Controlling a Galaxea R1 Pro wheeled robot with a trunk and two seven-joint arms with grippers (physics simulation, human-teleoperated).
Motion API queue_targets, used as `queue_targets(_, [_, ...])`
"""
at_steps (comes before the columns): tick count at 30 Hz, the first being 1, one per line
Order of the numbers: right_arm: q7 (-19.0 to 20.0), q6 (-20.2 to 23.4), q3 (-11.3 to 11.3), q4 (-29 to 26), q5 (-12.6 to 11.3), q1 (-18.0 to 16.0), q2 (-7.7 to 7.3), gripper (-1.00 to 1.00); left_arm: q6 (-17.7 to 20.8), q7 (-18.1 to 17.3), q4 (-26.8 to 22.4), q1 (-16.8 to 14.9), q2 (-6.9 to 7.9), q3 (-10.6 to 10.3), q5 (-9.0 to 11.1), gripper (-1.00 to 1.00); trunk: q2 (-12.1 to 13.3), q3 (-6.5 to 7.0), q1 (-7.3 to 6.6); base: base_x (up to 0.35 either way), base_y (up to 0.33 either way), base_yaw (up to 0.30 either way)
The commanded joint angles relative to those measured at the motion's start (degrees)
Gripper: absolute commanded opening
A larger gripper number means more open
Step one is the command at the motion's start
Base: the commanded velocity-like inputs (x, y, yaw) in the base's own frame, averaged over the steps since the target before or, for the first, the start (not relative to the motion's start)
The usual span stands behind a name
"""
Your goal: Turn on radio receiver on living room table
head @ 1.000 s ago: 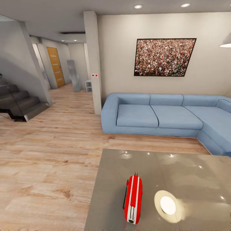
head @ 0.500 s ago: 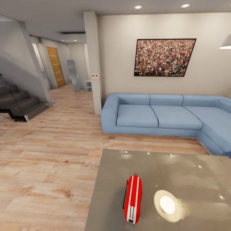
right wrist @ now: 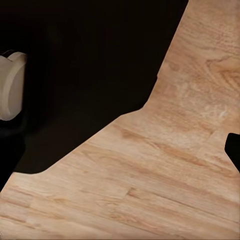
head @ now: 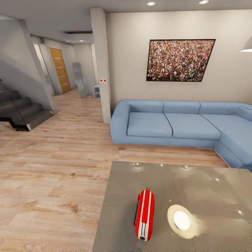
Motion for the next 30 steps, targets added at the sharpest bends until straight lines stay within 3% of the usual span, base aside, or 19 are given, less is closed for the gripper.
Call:
queue_targets(1, [0.0, 0.0, 0.0, 0.0, 0.0, 0.0, 0.0, 1.0, 0.0, 0.0, 0.0, 0.0, 0.0, 0.0, 0.0, 1.0, 0.4, 0.09, -0.23, 0.0, 0.0, 0.0])
queue_targets(27, [0.0, 0.0, 0.0, 0.0, 0.0, 0.0, -0.01, 1.0, -0.1, 0.0, 0.0, 0.0, 0.02, 0.0, 0.0, 1.0, 10.8, 2.34, -5.94, 0.0, 0.0, 0.0])
queue_targets(30, [0.0, 0.0, 0.0, 0.0, 0.0, 0.0, -0.03, 1.0, -0.1, 0.0, 0.0, 0.0, 0.02, 0.0, 0.0, 1.0, 10.8, 2.06, -5.94, 0.0, 0.0, 0.0])
